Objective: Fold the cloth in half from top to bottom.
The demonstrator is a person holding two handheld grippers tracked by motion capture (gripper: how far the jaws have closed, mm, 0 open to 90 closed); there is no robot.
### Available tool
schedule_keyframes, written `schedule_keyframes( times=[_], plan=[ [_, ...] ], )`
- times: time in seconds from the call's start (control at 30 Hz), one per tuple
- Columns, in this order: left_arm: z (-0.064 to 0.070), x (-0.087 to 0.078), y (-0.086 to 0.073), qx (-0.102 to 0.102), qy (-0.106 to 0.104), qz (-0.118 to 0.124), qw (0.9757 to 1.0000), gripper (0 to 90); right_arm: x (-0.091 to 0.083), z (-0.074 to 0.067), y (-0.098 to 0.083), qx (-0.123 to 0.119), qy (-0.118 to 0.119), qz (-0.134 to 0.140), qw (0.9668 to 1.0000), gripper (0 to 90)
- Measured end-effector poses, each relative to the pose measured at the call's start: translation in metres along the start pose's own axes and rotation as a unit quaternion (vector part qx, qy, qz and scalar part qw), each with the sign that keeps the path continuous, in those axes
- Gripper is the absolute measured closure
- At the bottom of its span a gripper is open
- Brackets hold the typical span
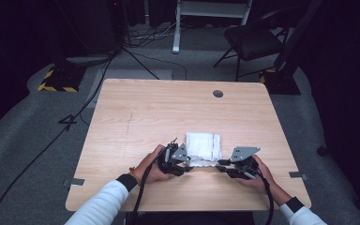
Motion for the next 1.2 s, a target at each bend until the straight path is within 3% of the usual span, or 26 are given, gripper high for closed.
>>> schedule_keyframes(
  times=[0.13, 0.37, 0.43, 0.7, 0.8, 0.87, 1.03, 1.2],
  plan=[
    [0.005, -0.009, 0.000, 0.003, -0.002, 0.000, 1.0000, 56.0, -0.005, -0.001, 0.002, 0.003, -0.005, 0.008, 0.9999, 66.5],
    [0.008, -0.028, 0.003, -0.009, 0.014, 0.008, 0.9998, 36.8, -0.018, 0.004, 0.014, 0.012, -0.025, 0.035, 0.9990, 55.8],
    [0.006, -0.032, 0.004, -0.015, 0.030, 0.011, 0.9994, 31.8, -0.018, 0.006, 0.017, 0.013, -0.030, 0.037, 0.9988, 54.0],
    [-0.020, -0.035, 0.011, -0.045, 0.069, 0.036, 0.9960, 25.1, -0.008, 0.013, 0.029, 0.018, -0.057, 0.034, 0.9976, 46.5],
    [-0.033, -0.029, 0.016, -0.060, 0.077, 0.045, 0.9942, 25.1, 0.000, 0.016, 0.036, 0.020, -0.061, 0.033, 0.9973, 44.0],
    [-0.038, -0.019, 0.017, -0.061, 0.081, 0.037, 0.9942, 25.3, 0.005, 0.016, 0.038, 0.025, -0.059, 0.027, 0.9976, 43.4],
    [-0.031, 0.005, 0.011, -0.051, 0.051, 0.005, 0.9974, 26.9, 0.018, 0.009, 0.030, 0.016, -0.055, -0.002, 0.9983, 42.3],
    [-0.025, 0.015, 0.004, -0.046, 0.059, -0.023, 0.9970, 24.6, 0.026, 0.007, 0.018, 0.012, -0.057, -0.028, 0.9979, 40.5]
  ],
)
Point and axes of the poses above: each handheld gripper's, and its own axes: x roughly forward along the jaws, y roughly out of its top, z roughly to its right, the point moved 6 cm from there along x, roughly forward along the jaws, and after that the axes turned 5 degrees about x, right-handed, at the moved point
